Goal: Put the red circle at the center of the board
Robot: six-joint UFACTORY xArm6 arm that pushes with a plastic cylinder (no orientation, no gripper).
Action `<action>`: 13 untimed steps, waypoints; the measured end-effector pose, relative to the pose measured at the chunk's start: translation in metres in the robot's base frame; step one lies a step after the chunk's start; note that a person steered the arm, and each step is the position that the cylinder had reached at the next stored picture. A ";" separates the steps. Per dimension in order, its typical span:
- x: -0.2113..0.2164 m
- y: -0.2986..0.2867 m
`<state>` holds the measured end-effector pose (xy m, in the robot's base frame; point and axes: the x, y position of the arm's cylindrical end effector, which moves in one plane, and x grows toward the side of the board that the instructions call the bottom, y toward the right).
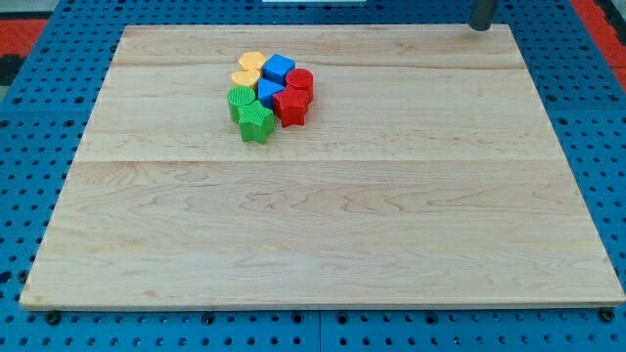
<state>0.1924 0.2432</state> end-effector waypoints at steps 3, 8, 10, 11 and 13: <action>-0.001 -0.006; 0.046 -0.290; 0.048 -0.301; 0.059 -0.285; 0.126 -0.263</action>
<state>0.3180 -0.0202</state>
